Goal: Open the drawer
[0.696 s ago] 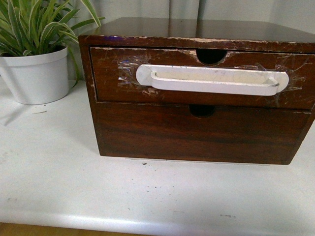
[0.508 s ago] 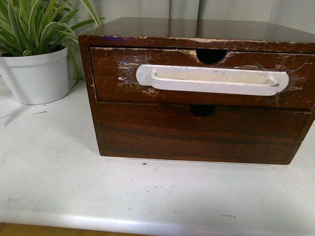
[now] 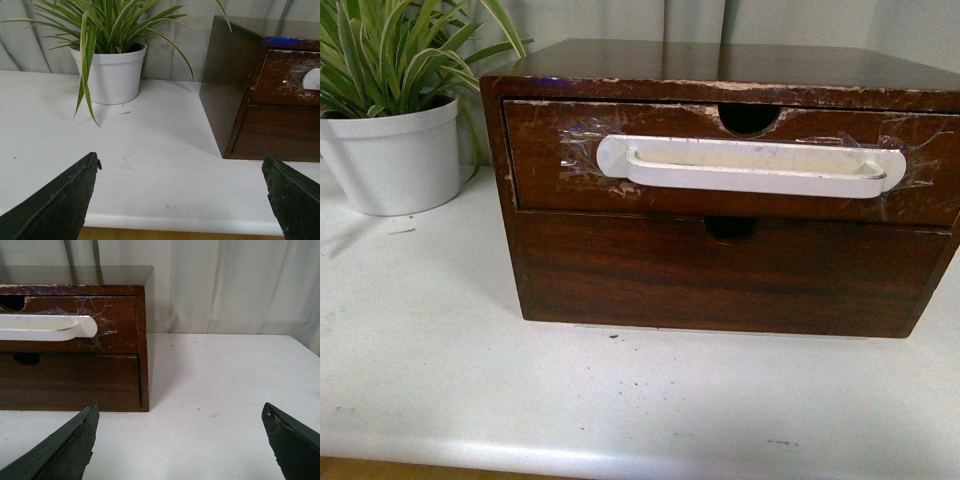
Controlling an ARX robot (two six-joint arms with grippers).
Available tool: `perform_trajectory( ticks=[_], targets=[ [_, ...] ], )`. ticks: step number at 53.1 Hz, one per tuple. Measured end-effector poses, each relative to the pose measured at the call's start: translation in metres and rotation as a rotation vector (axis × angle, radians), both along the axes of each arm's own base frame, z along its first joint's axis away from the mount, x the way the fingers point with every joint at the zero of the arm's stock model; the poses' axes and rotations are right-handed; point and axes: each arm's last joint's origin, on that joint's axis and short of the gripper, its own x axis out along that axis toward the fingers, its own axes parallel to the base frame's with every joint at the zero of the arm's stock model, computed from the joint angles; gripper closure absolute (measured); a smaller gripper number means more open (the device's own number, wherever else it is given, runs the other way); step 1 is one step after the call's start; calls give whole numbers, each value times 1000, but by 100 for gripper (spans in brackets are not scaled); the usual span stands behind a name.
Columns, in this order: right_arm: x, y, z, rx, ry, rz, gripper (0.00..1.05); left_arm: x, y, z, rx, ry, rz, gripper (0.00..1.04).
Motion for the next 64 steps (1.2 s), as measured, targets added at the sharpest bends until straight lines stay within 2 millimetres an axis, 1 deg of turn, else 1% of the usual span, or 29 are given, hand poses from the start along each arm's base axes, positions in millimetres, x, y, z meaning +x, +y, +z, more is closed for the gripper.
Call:
perform_trajectory(
  ticks=[38, 39, 42, 45, 50, 55, 57, 64],
  targets=[
    [0, 0, 0, 0, 0, 0, 9, 0, 0, 0, 0, 0, 0, 6],
    [0, 0, 0, -5, 5, 13, 9, 0, 0, 0, 0, 0, 5, 6],
    [1, 0, -2, -35, 74, 130, 9, 1, -1, -1, -3, 10, 89, 6],
    [3, -1, 0, -85, 127, 298, 9, 2, -4, 0, 6, 22, 145, 6],
    [8, 0, 6, -140, 161, 429, 9, 7, -9, 5, 38, 43, 63, 6],
    [15, 0, 21, -213, 156, 464, 9, 15, -14, 15, 111, 85, -75, 6],
    [22, 0, 31, -272, 160, 476, 9, 20, -16, 21, 164, 111, -159, 6],
    [39, 3, 47, -378, 180, 510, 9, 38, -21, 36, 304, 154, -349, 6]
  ],
)
